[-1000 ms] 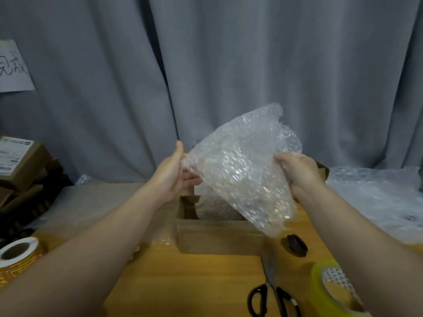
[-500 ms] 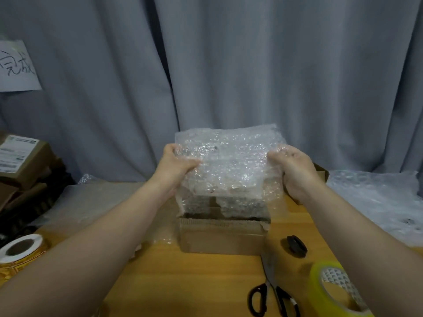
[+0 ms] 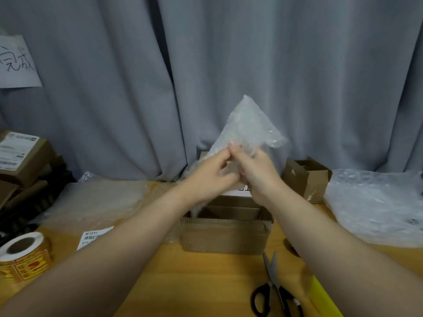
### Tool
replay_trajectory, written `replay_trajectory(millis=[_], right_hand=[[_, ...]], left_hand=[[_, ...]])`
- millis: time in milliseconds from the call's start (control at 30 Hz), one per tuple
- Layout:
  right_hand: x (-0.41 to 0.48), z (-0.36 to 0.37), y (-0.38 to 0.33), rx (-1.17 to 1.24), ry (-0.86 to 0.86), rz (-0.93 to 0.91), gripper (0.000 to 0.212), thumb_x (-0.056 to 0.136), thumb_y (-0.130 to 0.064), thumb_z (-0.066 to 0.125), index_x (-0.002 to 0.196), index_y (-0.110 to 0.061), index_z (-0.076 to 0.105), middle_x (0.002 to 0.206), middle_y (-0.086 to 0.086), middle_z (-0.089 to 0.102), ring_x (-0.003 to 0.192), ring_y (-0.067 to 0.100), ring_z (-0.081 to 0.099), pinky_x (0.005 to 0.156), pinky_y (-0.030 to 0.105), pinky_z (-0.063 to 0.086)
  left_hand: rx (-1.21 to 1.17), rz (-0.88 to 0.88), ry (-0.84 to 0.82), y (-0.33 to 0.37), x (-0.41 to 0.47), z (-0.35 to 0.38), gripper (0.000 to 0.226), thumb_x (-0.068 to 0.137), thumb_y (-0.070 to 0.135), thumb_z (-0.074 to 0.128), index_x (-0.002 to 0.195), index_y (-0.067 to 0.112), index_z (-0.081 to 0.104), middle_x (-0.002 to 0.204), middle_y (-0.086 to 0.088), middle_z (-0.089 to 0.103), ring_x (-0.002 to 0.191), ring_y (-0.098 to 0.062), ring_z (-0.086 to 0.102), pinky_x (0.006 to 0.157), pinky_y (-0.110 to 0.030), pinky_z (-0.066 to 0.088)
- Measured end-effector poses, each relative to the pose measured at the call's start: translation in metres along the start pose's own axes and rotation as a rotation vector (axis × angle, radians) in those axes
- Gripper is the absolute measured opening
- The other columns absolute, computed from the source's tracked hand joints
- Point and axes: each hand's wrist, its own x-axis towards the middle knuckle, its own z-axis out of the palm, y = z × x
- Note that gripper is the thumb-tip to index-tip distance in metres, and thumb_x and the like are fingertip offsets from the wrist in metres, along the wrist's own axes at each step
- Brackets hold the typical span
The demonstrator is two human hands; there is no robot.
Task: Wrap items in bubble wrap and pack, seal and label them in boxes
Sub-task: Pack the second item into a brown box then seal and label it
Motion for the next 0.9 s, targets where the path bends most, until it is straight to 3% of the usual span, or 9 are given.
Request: replay_trajectory(millis=[67,167,267,333,400,467,567,733,900], right_hand=[[0.008,-0.01,0.0,0.057,0.128,0.045,0.011,0.091,-0.016,0.062,0.098,-0.009,0.067,0.102,0.012,0.071,0.095,0.027,0.068,0.086,0.041,0.055],[0.018,-0.029,-0.004,-0.06,0.24,-0.035,0.009,0.093,-0.018,0.059,0.087,-0.018,0.065,0.087,0.007,0.069,0.081,0.022,0.068,0.076,0.04,0.057],[0.017,-0.034,-0.016,-0.454,0.372,-0.373,0.039,0.096,-0.029,0.055,0.062,-0.013,0.05,0.051,-0.002,0.04,0.044,0.005,0.042,0.048,0.022,0.034],[0.009,-0.026,-0.018,-0.69,0.313,-0.658,0.032,0.096,-0.021,0.055,0.065,-0.011,0.055,0.056,-0.003,0.045,0.051,0.005,0.048,0.049,0.018,0.024],[-0.004,-0.011,-0.002,-1.041,0.218,-0.864,0.005,0.08,-0.003,0.068,0.081,-0.003,0.064,0.076,0.008,0.056,0.072,0.025,0.058,0.056,0.024,0.031],[-0.017,0.002,0.037,-1.35,0.027,-0.915,0.03,0.061,0.002,0.075,0.087,-0.004,0.062,0.082,0.015,0.054,0.07,0.033,0.055,0.05,0.03,0.035],[-0.034,0.011,0.085,-1.487,-0.292,-0.457,0.036,0.088,-0.012,0.055,0.123,-0.015,0.05,0.116,0.01,0.05,0.099,0.029,0.054,0.074,0.037,0.048],[-0.019,0.019,0.096,-1.2,-0.51,0.131,0.04,0.093,-0.04,0.049,0.129,-0.023,0.049,0.128,0.007,0.055,0.109,0.025,0.054,0.095,0.04,0.045],[-0.022,0.03,0.081,-0.861,-0.964,0.503,0.057,0.1,-0.055,0.014,0.151,-0.03,0.02,0.158,-0.002,0.02,0.145,0.019,0.016,0.115,0.034,0.009]], left_hand=[[-0.194,-0.101,0.076,-0.006,-0.008,-0.009,0.026,0.092,0.004,0.054,0.116,0.012,0.061,0.114,0.0,0.066,0.106,-0.004,0.061,0.092,-0.016,0.047],[-0.18,-0.252,0.325,-0.03,-0.024,-0.021,0.015,0.094,0.007,0.052,0.09,0.016,0.064,0.086,0.0,0.069,0.079,-0.01,0.067,0.076,-0.027,0.055],[0.32,-0.344,0.073,-0.057,-0.043,-0.022,0.007,0.093,0.023,0.056,0.091,0.028,0.061,0.089,0.013,0.064,0.085,-0.006,0.061,0.081,-0.026,0.052],[0.499,-0.397,-0.174,-0.07,-0.057,-0.016,0.014,0.093,0.034,0.054,0.101,0.03,0.065,0.096,0.014,0.063,0.091,-0.005,0.057,0.086,-0.027,0.047],[0.612,-0.439,-0.226,-0.08,-0.067,-0.01,0.026,0.093,0.047,0.048,0.106,0.034,0.066,0.104,0.014,0.064,0.101,-0.008,0.055,0.092,-0.034,0.041],[0.596,-0.457,-0.154,-0.088,-0.076,-0.009,0.031,0.09,0.054,0.047,0.113,0.039,0.062,0.115,0.016,0.061,0.111,-0.009,0.05,0.092,-0.032,0.034],[0.348,-0.504,-0.117,-0.096,-0.09,-0.006,0.054,0.079,0.063,0.058,0.127,0.04,0.05,0.127,0.021,0.05,0.119,-0.007,0.044,0.101,-0.033,0.033],[0.245,-0.576,-0.127,-0.103,-0.106,0.004,0.118,0.049,0.081,0.058,0.147,0.039,0.009,0.144,0.014,0.037,0.138,-0.018,0.029,0.113,-0.048,0.025],[0.654,-0.525,-0.318,-0.092,-0.094,0.008,0.072,0.074,0.077,0.039,0.141,0.05,0.027,0.151,0.01,0.03,0.138,-0.022,0.018,0.109,-0.044,0.011]])
